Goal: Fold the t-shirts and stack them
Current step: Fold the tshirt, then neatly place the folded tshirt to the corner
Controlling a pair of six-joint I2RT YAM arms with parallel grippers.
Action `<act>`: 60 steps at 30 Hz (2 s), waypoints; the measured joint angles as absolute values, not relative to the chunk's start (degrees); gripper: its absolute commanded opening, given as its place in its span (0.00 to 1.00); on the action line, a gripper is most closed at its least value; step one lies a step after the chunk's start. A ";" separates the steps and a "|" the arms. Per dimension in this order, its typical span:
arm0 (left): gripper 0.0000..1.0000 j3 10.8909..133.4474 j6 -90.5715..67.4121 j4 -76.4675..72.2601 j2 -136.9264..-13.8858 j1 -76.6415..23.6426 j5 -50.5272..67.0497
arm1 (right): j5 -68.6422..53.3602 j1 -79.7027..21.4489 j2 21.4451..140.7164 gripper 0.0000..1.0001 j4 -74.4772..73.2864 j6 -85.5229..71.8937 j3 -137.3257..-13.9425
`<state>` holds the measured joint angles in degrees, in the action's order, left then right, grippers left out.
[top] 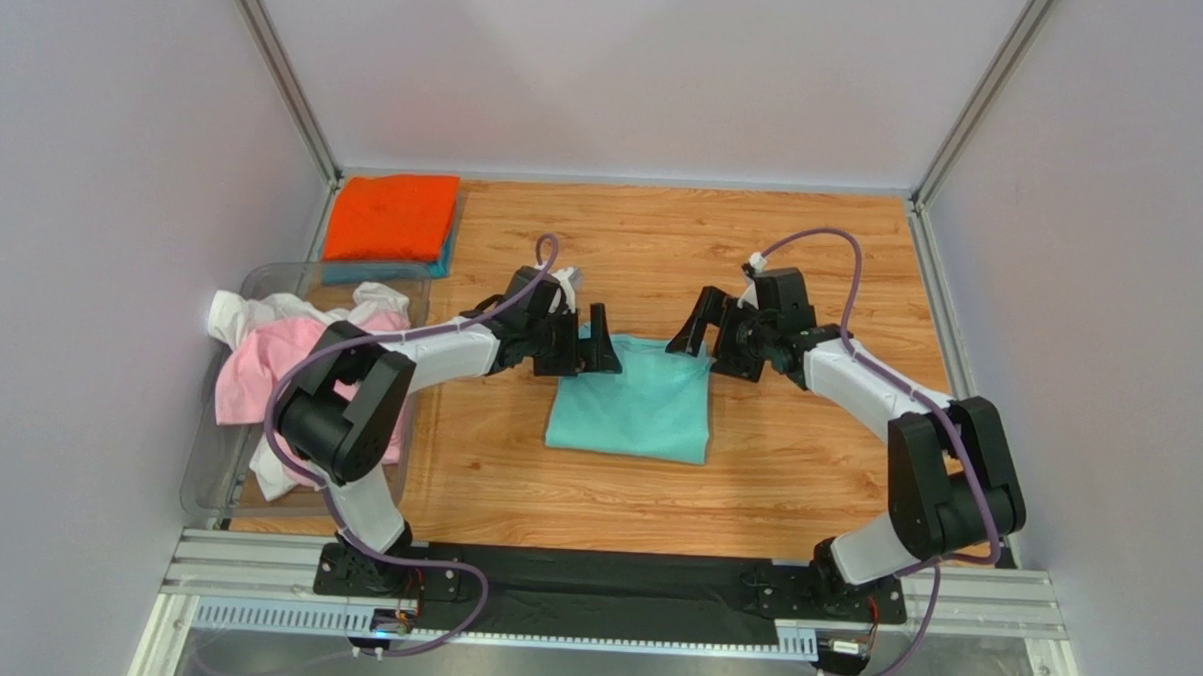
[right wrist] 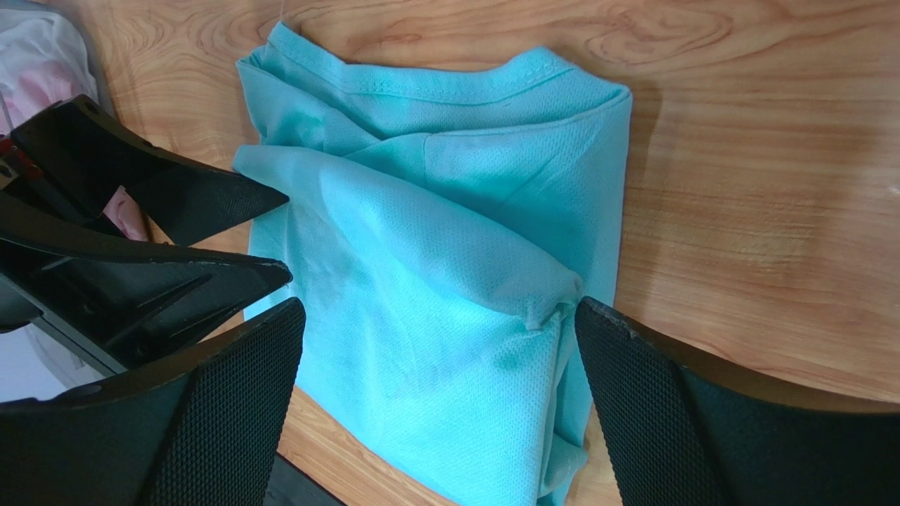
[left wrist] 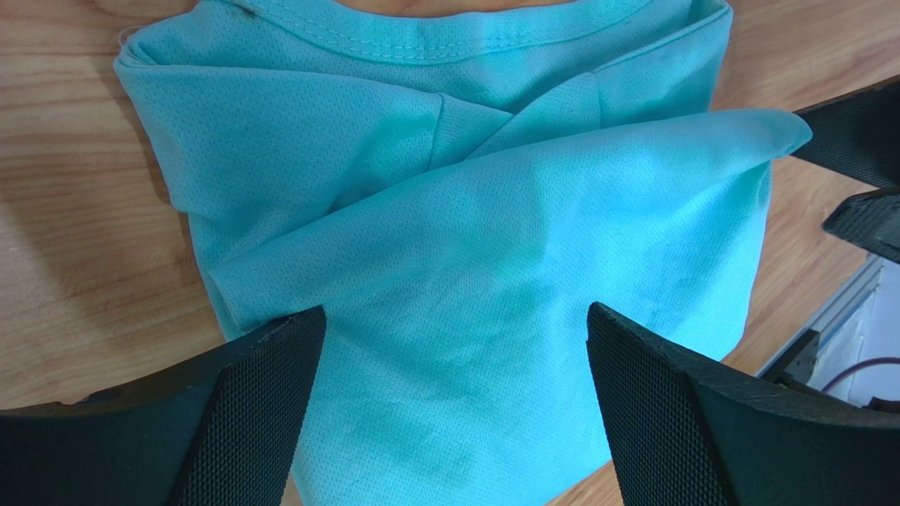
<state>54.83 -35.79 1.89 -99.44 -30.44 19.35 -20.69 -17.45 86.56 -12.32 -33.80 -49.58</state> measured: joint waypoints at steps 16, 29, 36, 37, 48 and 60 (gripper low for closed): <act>1.00 53.06 -37.69 -4.58 -100.66 -30.04 19.27 | -23.16 -17.74 82.15 1.00 -13.43 -32.29 -51.83; 1.00 51.79 -38.28 -6.31 -100.18 -30.00 18.26 | -23.40 -17.93 99.33 1.00 -10.46 -32.67 -55.70; 1.00 50.06 -37.78 -4.43 -96.86 -30.02 15.59 | -22.79 -17.93 98.98 1.00 -11.03 -31.73 -55.99; 1.00 49.76 -37.54 -3.38 -95.59 -30.02 15.11 | -22.57 -17.93 97.80 1.00 -11.62 -31.51 -55.96; 1.00 45.47 -35.55 10.48 -57.39 -29.98 8.93 | -17.12 -17.93 53.52 1.00 -17.61 -29.91 -48.47; 0.99 29.17 -39.64 16.36 -41.56 -29.91 -1.28 | -12.05 -17.82 28.49 1.00 -27.77 -34.79 -28.29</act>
<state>29.17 -39.64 16.36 -41.56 -29.91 -1.28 -12.05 -17.82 28.49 -27.77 -34.79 -28.29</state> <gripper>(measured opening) 0.993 0.998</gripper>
